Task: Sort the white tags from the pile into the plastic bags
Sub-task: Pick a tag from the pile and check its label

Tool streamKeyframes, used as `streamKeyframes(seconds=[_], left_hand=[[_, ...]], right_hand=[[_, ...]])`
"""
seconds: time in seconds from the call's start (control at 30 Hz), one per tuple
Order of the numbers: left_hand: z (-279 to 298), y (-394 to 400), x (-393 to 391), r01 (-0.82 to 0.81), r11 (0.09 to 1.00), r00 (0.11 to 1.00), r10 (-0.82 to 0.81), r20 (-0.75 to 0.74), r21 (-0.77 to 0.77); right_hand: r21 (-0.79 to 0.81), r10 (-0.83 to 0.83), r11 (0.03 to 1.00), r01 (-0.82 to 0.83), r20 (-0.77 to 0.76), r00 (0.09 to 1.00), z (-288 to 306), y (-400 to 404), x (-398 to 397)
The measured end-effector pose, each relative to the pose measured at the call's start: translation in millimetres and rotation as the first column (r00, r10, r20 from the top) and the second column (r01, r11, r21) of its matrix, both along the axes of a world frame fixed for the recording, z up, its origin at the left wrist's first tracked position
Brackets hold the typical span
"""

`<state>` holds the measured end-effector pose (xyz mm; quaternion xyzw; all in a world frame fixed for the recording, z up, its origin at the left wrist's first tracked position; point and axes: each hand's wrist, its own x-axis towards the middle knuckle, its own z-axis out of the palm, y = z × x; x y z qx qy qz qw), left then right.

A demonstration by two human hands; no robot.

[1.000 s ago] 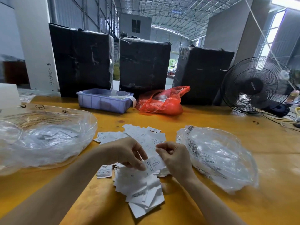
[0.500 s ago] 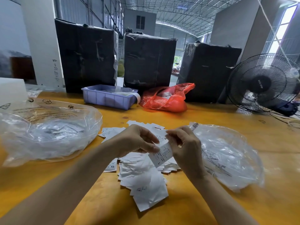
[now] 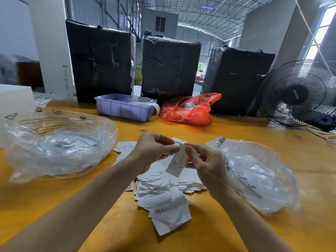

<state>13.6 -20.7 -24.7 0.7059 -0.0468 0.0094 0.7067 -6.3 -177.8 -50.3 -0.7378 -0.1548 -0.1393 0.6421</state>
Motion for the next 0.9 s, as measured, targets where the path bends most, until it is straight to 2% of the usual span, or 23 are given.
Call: streamKeyframes(seconds=[0.1,0.2,0.33,0.4,0.5,0.67,0.8,0.9], left_hand=[[-0.9,1.3,2.1,-0.069,0.996,0.997,0.071,0.034,-0.049],[-0.7,1.8,3.2,-0.064,0.993,0.998,0.065,0.004,-0.096],[-2.1,0.3,-0.5,0.015,1.000,1.000,-0.015,-0.010,-0.017],[-3.7,-0.9,-1.2,-0.022,1.000,0.999,0.021,0.041,0.017],[-4.6,-0.6,-0.6,-0.096,0.995,0.989,0.099,0.107,-0.031],[-7.2,-4.6,-2.1,-0.098,0.995,0.985,0.100,0.138,-0.024],[-7.4,-5.2,-1.4,-0.126,0.991,0.982,0.130,0.137,-0.037],[-4.5,-5.4,-1.1,-0.073,0.996,0.997,0.075,0.024,-0.055]], right_hand=[[-0.085,0.056,0.995,-0.054,0.018,0.998,-1.0,0.6,-1.5],[-0.119,0.047,0.992,-0.044,0.026,0.999,-0.6,0.0,-1.0],[-0.101,0.005,0.995,-0.002,0.036,0.999,1.2,-5.3,0.0],[-0.078,0.037,0.996,-0.036,0.019,0.999,3.3,-6.0,-0.3],[-0.087,0.098,0.991,-0.098,0.005,0.995,4.4,-5.2,-0.9],[-0.153,0.085,0.985,-0.079,0.028,0.996,4.0,-4.9,-2.7],[-0.080,0.073,0.994,-0.072,0.005,0.997,4.1,-8.0,0.7],[0.021,0.069,0.997,-0.067,-0.098,0.993,6.4,-8.4,0.7]])
